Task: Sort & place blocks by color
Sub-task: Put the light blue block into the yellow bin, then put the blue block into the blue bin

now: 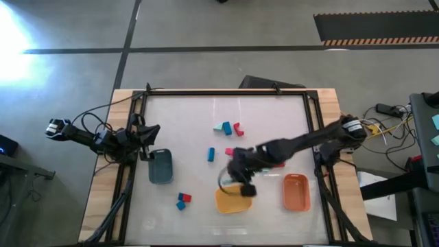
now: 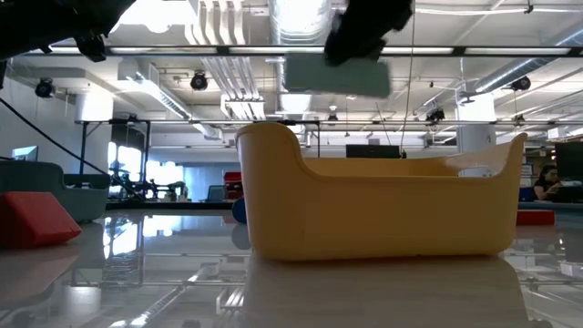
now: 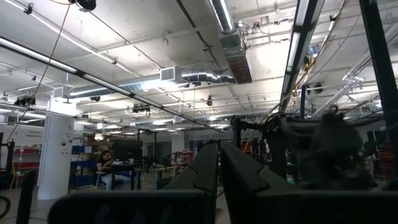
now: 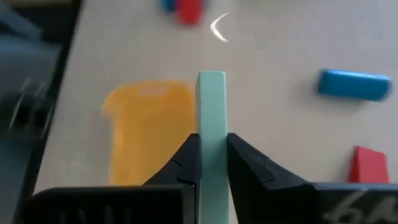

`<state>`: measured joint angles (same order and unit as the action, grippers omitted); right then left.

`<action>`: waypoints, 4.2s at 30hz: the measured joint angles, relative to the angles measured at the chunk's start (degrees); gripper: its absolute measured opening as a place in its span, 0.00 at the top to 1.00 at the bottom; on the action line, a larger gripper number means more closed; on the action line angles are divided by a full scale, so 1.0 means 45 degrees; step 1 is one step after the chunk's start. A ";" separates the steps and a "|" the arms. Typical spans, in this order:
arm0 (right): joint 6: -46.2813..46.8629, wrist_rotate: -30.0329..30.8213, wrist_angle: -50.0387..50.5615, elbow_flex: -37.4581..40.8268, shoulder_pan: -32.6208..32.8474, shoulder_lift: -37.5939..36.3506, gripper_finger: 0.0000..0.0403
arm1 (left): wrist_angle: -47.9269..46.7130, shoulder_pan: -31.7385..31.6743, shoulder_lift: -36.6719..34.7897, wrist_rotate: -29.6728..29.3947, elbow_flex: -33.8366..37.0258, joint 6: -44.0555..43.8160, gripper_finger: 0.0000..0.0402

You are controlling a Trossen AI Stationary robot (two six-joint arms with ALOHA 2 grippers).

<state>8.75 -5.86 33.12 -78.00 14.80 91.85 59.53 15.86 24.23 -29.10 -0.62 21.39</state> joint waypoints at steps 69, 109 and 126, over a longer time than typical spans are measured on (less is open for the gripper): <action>-0.7572 0.4992 -0.9921 0.8134 -0.0270 -0.6557 0.98 | -1.2880 -0.0013 0.9224 -0.2413 -0.8305 -1.3608 0.99; -0.9564 0.4976 -1.1008 1.1643 -0.0634 -1.2565 0.98 | -2.0499 -0.2608 1.7908 0.2351 -1.4924 -1.9011 0.47; -0.9193 0.4981 -1.1029 1.1643 -0.0635 -1.2541 0.98 | -2.0341 -0.2585 1.8564 0.2521 -1.4780 -1.8996 0.58</action>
<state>-32.62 16.56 -16.51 -25.61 11.94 35.42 -32.01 4.23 107.77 -17.76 -67.13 -64.10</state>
